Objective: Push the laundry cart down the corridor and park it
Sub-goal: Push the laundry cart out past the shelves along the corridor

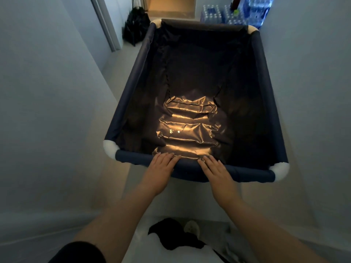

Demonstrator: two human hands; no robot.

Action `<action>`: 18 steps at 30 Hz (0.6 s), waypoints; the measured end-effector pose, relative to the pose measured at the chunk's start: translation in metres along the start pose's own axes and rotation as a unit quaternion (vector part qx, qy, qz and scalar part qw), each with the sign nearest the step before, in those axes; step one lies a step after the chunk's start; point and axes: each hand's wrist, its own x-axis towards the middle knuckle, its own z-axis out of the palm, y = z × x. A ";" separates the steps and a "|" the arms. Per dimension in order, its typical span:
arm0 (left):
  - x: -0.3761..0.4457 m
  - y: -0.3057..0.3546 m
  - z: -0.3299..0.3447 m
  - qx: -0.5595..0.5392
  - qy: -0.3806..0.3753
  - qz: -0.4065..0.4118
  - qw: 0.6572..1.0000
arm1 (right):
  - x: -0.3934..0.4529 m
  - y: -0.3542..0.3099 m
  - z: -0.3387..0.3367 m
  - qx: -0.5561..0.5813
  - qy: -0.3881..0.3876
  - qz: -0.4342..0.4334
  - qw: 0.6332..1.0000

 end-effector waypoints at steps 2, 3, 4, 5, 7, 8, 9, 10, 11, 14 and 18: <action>0.022 -0.005 -0.005 -0.004 0.009 -0.005 1.000 | 0.022 0.011 -0.004 0.003 0.006 0.002 1.000; 0.032 -0.008 -0.006 -0.007 0.015 -0.004 1.000 | 0.032 0.016 -0.006 0.005 0.007 0.002 1.000; 0.043 -0.011 -0.007 -0.009 0.023 -0.003 1.000 | 0.042 0.022 -0.007 0.006 0.006 0.000 1.000; 0.053 -0.014 -0.007 -0.012 0.032 -0.001 0.999 | 0.053 0.028 -0.008 0.004 0.004 -0.003 1.000; 0.076 -0.021 -0.007 -0.020 0.049 0.004 0.999 | 0.074 0.039 -0.012 -0.001 0.004 -0.004 1.000; 0.087 -0.025 -0.006 -0.023 0.055 0.006 0.998 | 0.084 0.044 -0.014 -0.001 0.008 -0.003 1.000; 0.097 -0.029 -0.007 -0.024 0.059 0.007 0.998 | 0.094 0.049 -0.016 0.001 0.011 -0.002 1.000; 0.107 -0.032 -0.008 -0.024 0.065 0.009 0.998 | 0.104 0.053 -0.019 0.002 0.012 0.001 1.000; 0.118 -0.036 -0.009 -0.025 0.071 0.011 0.997 | 0.114 0.057 -0.022 0.004 0.013 0.004 1.000; 0.147 -0.046 -0.012 -0.030 0.087 0.018 0.996 | 0.142 0.069 -0.029 0.005 0.018 0.011 1.000; 0.186 -0.057 -0.022 -0.024 0.095 0.014 0.995 | 0.180 0.085 -0.037 0.000 0.029 0.015 0.999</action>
